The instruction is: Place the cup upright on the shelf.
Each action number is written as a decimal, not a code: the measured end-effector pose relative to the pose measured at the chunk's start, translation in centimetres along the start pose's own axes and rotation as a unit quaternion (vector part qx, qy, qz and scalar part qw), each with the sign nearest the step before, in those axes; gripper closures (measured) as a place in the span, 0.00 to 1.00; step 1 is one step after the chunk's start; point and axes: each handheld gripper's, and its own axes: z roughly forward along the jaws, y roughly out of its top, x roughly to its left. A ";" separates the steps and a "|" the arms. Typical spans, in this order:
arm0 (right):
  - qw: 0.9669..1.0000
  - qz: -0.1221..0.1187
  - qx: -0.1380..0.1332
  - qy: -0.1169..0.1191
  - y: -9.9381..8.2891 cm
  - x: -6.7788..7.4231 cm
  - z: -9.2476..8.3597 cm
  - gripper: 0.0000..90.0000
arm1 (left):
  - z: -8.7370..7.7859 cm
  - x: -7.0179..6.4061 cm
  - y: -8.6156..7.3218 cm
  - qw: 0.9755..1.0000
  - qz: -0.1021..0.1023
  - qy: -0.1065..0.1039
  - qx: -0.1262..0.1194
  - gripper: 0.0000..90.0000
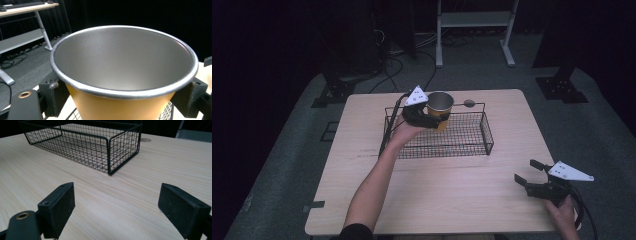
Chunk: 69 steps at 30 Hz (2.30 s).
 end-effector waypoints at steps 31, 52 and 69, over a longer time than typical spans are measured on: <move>1.000 0.001 -0.002 0.001 0.0 0.0 0.0 0.14 | 3.1 1.6 -3.5 0.994 0.026 -0.038 0.095 0.16; 1.000 0.001 -0.002 0.001 0.0 0.0 -0.1 0.14 | 4.7 1.7 -5.6 0.987 0.031 -0.064 0.141 0.14; 1.000 0.000 -0.003 0.001 0.0 0.0 -0.1 0.14 | 4.7 1.7 -5.7 0.986 0.036 -0.063 0.149 0.14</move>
